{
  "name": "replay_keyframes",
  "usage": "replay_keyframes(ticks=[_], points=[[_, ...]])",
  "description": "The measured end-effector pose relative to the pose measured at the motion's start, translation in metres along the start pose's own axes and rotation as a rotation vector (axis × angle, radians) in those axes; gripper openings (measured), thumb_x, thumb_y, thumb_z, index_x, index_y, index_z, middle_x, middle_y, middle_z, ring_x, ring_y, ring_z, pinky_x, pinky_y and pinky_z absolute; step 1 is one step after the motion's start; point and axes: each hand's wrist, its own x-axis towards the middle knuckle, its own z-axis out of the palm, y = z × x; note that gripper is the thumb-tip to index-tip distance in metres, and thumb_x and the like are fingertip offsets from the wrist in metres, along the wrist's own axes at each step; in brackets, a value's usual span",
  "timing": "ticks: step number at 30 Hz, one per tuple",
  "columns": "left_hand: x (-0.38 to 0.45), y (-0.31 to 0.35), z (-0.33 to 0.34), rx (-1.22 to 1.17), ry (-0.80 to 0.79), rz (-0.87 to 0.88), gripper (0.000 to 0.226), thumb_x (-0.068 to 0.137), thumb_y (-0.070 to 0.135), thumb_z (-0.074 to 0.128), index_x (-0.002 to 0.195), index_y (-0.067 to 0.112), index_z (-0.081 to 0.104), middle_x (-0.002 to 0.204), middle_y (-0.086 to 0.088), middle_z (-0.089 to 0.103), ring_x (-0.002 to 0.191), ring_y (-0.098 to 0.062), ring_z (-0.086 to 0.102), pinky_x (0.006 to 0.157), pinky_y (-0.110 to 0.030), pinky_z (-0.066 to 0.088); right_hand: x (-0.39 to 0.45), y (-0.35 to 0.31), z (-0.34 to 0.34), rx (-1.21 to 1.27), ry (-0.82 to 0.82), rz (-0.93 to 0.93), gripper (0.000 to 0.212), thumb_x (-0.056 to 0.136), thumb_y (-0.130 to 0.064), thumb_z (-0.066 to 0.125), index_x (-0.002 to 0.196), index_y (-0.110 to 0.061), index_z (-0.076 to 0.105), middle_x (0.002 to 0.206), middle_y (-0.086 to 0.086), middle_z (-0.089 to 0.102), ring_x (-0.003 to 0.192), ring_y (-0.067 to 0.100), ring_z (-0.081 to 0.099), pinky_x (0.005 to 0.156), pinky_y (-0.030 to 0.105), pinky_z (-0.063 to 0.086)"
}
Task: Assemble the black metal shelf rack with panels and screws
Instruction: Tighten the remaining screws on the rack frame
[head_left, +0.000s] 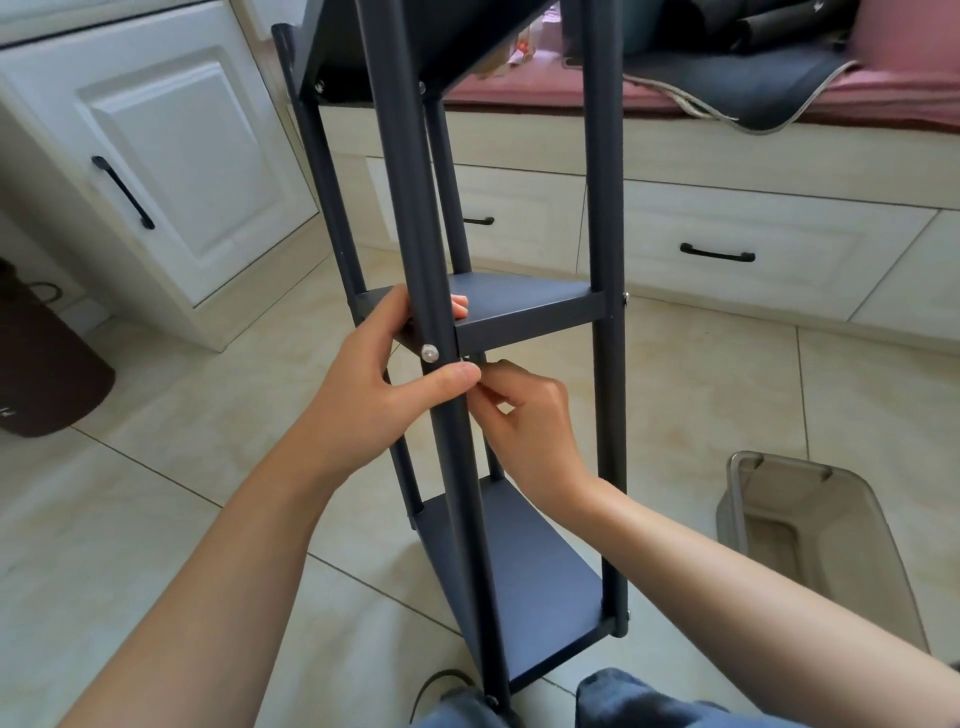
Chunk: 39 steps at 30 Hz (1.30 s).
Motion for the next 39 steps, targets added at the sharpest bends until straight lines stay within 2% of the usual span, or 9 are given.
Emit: replay_keyframes(ticks=[8,14,19,23,26,30,34,36,39], points=[[0.005,-0.003,-0.005,-0.033,-0.01,0.003,0.044,0.075,0.041,0.072,0.115,0.028,0.06,0.122,0.011,0.064,0.114,-0.016,0.059,0.098,-0.028,0.047,0.006,0.0,0.021,0.069,-0.002,0.053,0.012,0.091,-0.032,0.048,0.09,-0.032,0.06,0.067,-0.014,0.053,0.061,0.007,0.044,0.056,0.022,0.038],[0.008,-0.007,-0.012,-0.034,-0.024,-0.01,0.045,0.074,0.041,0.072,0.116,0.03,0.06,0.123,0.012,0.064,0.116,-0.015,0.058,0.097,-0.029,0.047,0.011,0.005,0.03,0.073,0.013,0.074,0.032,0.09,-0.031,0.05,0.089,-0.009,0.073,0.074,0.009,0.068,0.067,0.021,0.057,0.061,0.037,0.049],[0.009,-0.007,-0.016,-0.015,-0.037,-0.024,0.044,0.074,0.041,0.073,0.115,0.032,0.06,0.123,0.011,0.064,0.115,-0.017,0.058,0.099,-0.034,0.047,0.004,0.003,0.018,0.049,-0.054,0.106,0.02,0.096,-0.017,0.056,0.092,-0.008,0.073,0.072,-0.005,0.065,0.065,0.004,0.053,0.06,0.017,0.042],[0.008,-0.004,-0.018,-0.007,-0.071,-0.044,0.046,0.073,0.044,0.073,0.115,0.031,0.06,0.123,0.011,0.064,0.118,-0.018,0.057,0.103,-0.036,0.045,-0.012,-0.007,-0.018,-0.006,-0.094,0.047,0.014,0.096,-0.007,0.059,0.096,-0.008,0.073,0.075,-0.005,0.068,0.07,0.008,0.064,0.066,0.027,0.052],[0.004,-0.001,-0.018,0.004,-0.077,-0.056,0.043,0.074,0.039,0.075,0.114,0.033,0.061,0.123,0.014,0.064,0.121,-0.016,0.056,0.107,-0.04,0.044,-0.015,-0.022,-0.052,-0.011,-0.068,0.023,0.014,0.095,-0.009,0.057,0.089,-0.012,0.069,0.071,-0.003,0.066,0.066,0.01,0.063,0.064,0.022,0.05],[-0.003,0.003,-0.015,0.023,-0.067,-0.058,0.038,0.077,0.031,0.075,0.113,0.034,0.062,0.121,0.015,0.064,0.12,-0.014,0.057,0.108,-0.038,0.044,-0.009,-0.035,-0.095,-0.04,-0.019,0.158,0.017,0.097,-0.009,0.058,0.082,-0.011,0.065,0.067,-0.004,0.059,0.06,0.016,0.052,0.058,0.036,0.045],[-0.012,0.005,-0.013,0.033,-0.008,-0.076,0.038,0.078,0.03,0.076,0.113,0.037,0.061,0.118,0.014,0.065,0.117,-0.013,0.058,0.103,-0.028,0.045,-0.006,-0.033,-0.129,-0.136,0.059,0.264,0.02,0.095,-0.007,0.06,0.079,-0.013,0.069,0.077,-0.005,0.064,0.071,0.01,0.059,0.068,0.032,0.047],[-0.015,0.006,-0.014,0.05,0.006,-0.092,0.038,0.084,0.022,0.078,0.114,0.038,0.06,0.119,0.012,0.065,0.116,-0.011,0.058,0.099,-0.022,0.045,-0.01,-0.027,-0.137,-0.156,-0.038,0.393,0.018,0.093,-0.012,0.064,0.078,-0.016,0.074,0.096,0.002,0.063,0.087,0.017,0.06,0.077,0.034,0.048],[-0.018,0.009,-0.02,0.079,-0.02,-0.118,0.04,0.087,0.014,0.077,0.116,0.036,0.06,0.12,0.017,0.064,0.117,-0.001,0.057,0.097,-0.016,0.041,-0.021,-0.021,-0.135,-0.117,-0.354,0.582,0.018,0.09,-0.019,0.069,0.076,-0.026,0.078,0.12,-0.008,0.056,0.111,-0.004,0.053,0.088,0.018,0.039]])
